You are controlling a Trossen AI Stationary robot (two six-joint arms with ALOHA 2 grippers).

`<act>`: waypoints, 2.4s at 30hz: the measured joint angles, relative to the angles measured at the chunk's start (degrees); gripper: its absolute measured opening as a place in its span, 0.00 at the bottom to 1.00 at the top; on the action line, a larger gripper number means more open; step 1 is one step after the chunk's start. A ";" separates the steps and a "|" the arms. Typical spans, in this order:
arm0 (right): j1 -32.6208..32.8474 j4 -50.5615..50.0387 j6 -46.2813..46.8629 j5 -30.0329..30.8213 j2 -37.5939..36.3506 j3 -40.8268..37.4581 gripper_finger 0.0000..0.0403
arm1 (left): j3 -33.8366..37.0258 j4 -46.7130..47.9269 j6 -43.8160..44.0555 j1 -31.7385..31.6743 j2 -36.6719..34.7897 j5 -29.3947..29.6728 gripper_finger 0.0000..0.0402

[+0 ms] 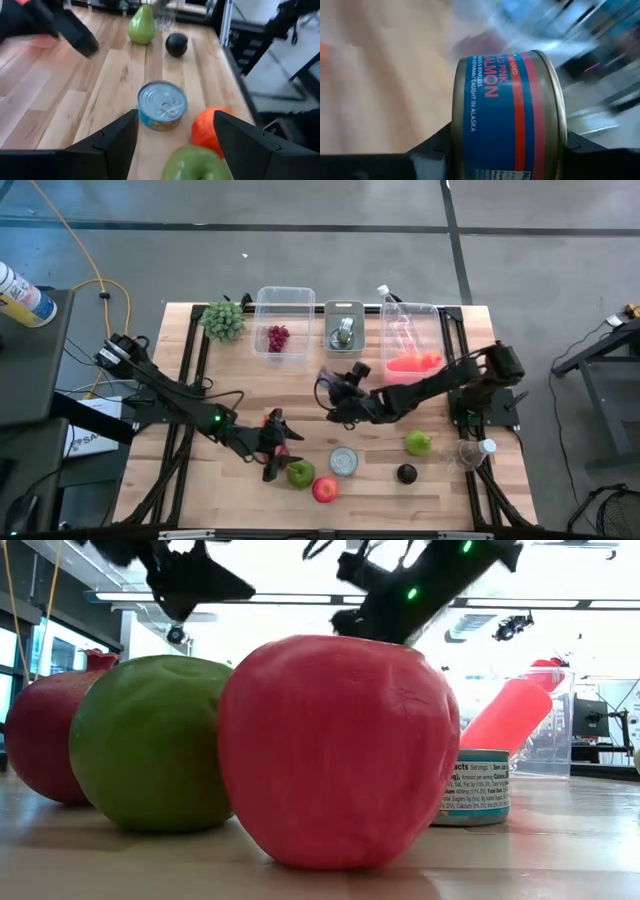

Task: Pick & Place Food Item
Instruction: Put the blue and pink tuna can into the white bin, then put the red pomegranate into the left transparent bin

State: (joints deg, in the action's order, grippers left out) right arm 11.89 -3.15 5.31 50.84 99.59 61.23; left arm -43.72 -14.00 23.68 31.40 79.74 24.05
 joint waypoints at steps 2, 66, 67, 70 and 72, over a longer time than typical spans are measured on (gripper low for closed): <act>0.04 0.45 -8.91 3.53 -0.77 1.06 0.42 | -0.02 1.82 0.66 0.10 -1.87 -0.02 0.62; -14.99 -7.79 -2.81 -25.65 -9.21 3.44 0.69 | -0.02 15.28 -2.14 -1.11 -8.61 3.80 0.62; -12.58 -7.94 -2.46 -26.07 -9.85 3.51 0.68 | -0.02 16.06 -1.61 -0.69 -8.61 3.80 0.62; -5.95 -11.13 -0.68 -26.54 -11.81 3.42 0.67 | -0.02 18.16 -0.04 0.68 -8.61 3.81 0.62; -1.67 -11.37 0.71 -26.48 -12.49 3.44 0.66 | -0.02 18.49 -0.47 1.62 -8.60 3.82 0.62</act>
State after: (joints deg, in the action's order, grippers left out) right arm 10.22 -14.53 6.02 24.36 87.09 64.66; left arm -43.75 4.49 23.20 33.02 71.15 27.88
